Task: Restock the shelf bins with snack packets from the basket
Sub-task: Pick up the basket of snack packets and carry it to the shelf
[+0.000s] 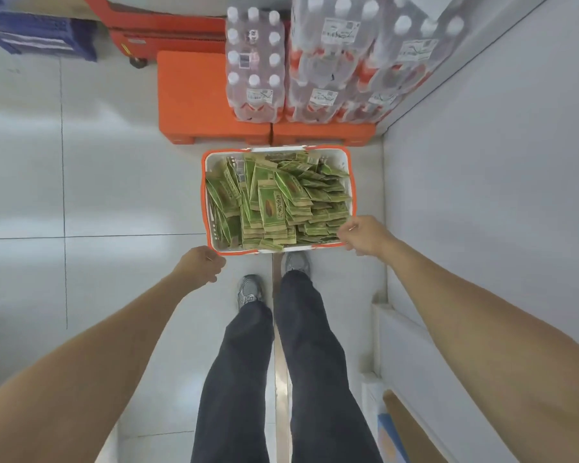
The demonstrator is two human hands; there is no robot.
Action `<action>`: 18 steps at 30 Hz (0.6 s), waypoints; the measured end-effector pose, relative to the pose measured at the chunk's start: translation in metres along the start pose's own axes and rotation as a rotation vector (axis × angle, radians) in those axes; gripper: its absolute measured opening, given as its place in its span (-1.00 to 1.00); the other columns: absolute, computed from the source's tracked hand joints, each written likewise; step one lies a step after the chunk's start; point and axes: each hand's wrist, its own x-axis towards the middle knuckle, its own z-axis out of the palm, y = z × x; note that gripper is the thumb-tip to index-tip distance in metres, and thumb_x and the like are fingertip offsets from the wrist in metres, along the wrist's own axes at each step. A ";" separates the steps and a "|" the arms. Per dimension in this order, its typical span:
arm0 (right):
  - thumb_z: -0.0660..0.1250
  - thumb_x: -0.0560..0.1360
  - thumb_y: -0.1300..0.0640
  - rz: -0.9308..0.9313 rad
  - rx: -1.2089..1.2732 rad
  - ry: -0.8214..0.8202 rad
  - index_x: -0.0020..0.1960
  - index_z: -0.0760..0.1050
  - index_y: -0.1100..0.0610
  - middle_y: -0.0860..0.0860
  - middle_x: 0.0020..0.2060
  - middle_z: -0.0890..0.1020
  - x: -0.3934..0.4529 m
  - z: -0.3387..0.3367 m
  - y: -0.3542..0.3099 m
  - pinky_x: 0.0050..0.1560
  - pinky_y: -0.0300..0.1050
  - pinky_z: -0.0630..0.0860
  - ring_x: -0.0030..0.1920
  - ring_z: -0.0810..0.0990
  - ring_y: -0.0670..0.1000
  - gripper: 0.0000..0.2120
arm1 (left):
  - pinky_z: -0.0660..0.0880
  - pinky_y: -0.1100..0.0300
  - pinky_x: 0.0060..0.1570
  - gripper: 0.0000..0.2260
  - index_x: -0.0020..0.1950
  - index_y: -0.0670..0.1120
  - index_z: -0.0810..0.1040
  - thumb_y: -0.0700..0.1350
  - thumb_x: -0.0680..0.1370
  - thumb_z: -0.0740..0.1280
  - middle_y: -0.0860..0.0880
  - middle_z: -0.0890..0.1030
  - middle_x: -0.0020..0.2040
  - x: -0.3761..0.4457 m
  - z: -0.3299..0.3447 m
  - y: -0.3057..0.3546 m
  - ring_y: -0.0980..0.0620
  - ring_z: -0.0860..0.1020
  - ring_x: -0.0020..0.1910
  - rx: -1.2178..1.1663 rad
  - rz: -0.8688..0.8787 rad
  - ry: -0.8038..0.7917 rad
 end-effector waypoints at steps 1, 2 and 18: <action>0.31 0.52 0.13 0.008 -0.028 -0.003 -0.13 0.61 0.23 0.11 -0.21 0.60 0.032 0.001 0.003 -0.13 -0.04 0.56 -0.22 0.56 0.09 -0.82 | 0.48 0.15 -0.19 -0.87 -0.11 -0.12 0.53 -0.08 0.57 0.33 -0.15 0.63 -0.09 0.027 -0.001 0.002 -0.09 0.59 -0.21 0.005 -0.006 0.028; 0.31 0.51 0.15 0.017 -0.044 0.000 -0.13 0.61 0.28 0.14 -0.22 0.59 0.065 0.003 0.009 -0.13 -0.06 0.54 -0.23 0.55 0.10 -0.80 | 0.50 0.11 -0.15 -0.86 -0.12 -0.11 0.53 -0.06 0.57 0.33 -0.15 0.63 -0.07 0.054 -0.001 0.004 -0.11 0.59 -0.17 0.025 -0.010 0.066; 0.38 0.44 0.01 0.313 0.238 0.289 0.37 0.36 0.20 0.10 0.14 0.59 0.304 0.037 0.100 0.07 -0.05 0.52 0.11 0.59 0.15 -0.43 | 0.52 -0.01 0.02 -0.44 0.39 -0.15 0.30 0.00 0.49 0.43 -0.15 0.51 0.26 0.266 0.032 -0.012 -0.17 0.57 0.11 -0.031 -0.146 0.547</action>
